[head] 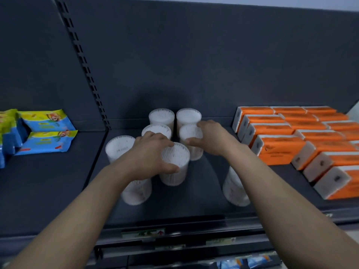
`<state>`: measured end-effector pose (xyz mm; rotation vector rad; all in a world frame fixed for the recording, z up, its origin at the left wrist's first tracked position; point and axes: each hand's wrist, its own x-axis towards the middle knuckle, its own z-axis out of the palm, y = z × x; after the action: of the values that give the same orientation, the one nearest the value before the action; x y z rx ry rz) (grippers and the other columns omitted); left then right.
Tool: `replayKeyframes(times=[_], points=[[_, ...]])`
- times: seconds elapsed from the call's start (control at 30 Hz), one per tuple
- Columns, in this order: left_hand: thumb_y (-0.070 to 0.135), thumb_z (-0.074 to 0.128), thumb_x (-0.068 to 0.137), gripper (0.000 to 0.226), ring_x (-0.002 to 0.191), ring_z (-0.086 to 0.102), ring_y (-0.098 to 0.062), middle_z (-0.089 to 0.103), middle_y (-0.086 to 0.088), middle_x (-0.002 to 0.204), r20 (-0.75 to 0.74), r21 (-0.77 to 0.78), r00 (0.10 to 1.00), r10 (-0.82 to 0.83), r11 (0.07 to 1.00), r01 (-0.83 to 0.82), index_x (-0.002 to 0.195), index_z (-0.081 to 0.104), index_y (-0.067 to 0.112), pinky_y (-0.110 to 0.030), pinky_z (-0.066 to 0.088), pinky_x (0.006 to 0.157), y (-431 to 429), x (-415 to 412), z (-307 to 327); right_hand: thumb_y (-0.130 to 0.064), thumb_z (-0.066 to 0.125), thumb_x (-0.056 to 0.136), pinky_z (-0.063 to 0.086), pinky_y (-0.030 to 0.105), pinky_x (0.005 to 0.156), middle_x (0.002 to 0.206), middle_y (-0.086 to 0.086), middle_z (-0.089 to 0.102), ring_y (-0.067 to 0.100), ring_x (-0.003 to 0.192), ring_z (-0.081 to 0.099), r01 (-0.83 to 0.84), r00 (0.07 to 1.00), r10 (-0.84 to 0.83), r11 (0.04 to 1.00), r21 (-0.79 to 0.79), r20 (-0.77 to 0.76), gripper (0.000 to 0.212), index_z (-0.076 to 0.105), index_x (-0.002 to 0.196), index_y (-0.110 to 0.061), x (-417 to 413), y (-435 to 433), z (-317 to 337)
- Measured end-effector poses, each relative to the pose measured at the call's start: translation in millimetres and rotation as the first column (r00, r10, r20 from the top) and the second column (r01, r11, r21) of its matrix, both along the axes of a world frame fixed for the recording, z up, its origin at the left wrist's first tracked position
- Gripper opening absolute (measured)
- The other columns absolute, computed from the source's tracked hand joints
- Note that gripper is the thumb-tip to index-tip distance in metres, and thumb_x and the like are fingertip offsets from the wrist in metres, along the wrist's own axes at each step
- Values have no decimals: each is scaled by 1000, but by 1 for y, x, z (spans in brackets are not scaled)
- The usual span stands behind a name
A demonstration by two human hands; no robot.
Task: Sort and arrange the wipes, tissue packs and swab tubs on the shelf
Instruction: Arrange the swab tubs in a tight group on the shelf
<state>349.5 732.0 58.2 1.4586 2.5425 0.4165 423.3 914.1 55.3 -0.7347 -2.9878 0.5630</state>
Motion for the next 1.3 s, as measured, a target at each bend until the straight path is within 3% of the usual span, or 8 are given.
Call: replayKeyframes(times=[0.17,0.3,0.37,0.53,0.63,0.73,0.87,1.3], points=[[49,67,74,69,128,22,-10,36,12,138,32,64,999,25,998,-27,135,43,29,-28,18,105,-1,3,-4,-47,62,84,39,33,98,139,9,43,24,124,44,-59,997,59,998,11,-40,68,40,136,-11,11,6,9],[54,67,70,69,126,24,-11,39,9,134,4,81,999,32,996,-32,131,46,29,-29,19,104,-3,7,-7,-50,65,80,41,27,85,122,2,58,20,113,54,-34,999,34,999,6,-33,59,52,126,-15,39,4,20],[53,66,71,68,126,25,-13,39,8,134,-19,73,1000,14,997,-12,131,46,29,-31,20,104,-4,10,-9,-54,66,78,41,27,88,124,2,59,21,115,53,-22,1000,21,1000,13,17,62,53,125,-16,58,1,18],[57,64,73,72,126,27,-17,35,7,138,-45,102,999,-1,995,6,135,41,29,-34,20,106,-17,20,-10,-63,69,67,30,38,111,151,4,30,24,137,31,111,981,-100,992,-56,163,98,26,146,-25,103,-11,12],[53,66,74,70,120,31,-17,39,5,133,-92,222,996,15,975,5,134,41,30,-31,20,102,-34,25,-16,-47,76,69,27,44,112,156,4,14,31,140,19,206,955,-205,978,15,214,105,12,149,-27,120,-22,7],[46,67,77,67,120,33,-19,42,1,131,-116,266,992,42,964,-10,135,41,26,-30,20,100,-44,27,-21,-34,77,74,32,43,108,151,14,22,38,134,28,293,939,-304,952,87,160,98,15,148,-17,122,-33,1],[53,62,77,66,119,38,-23,46,-3,130,-155,229,986,55,973,-19,132,44,20,-34,24,99,-34,29,-24,-35,76,75,36,39,103,139,19,37,36,127,38,320,947,-320,947,36,5,85,29,140,-8,108,-54,-6],[59,60,77,61,111,48,-21,57,-2,122,-231,220,964,134,972,-83,122,50,19,-33,25,96,-26,29,-33,-24,72,80,36,32,93,132,16,40,33,120,43,186,953,-218,969,-162,-209,72,32,137,-9,81,-67,-17]])
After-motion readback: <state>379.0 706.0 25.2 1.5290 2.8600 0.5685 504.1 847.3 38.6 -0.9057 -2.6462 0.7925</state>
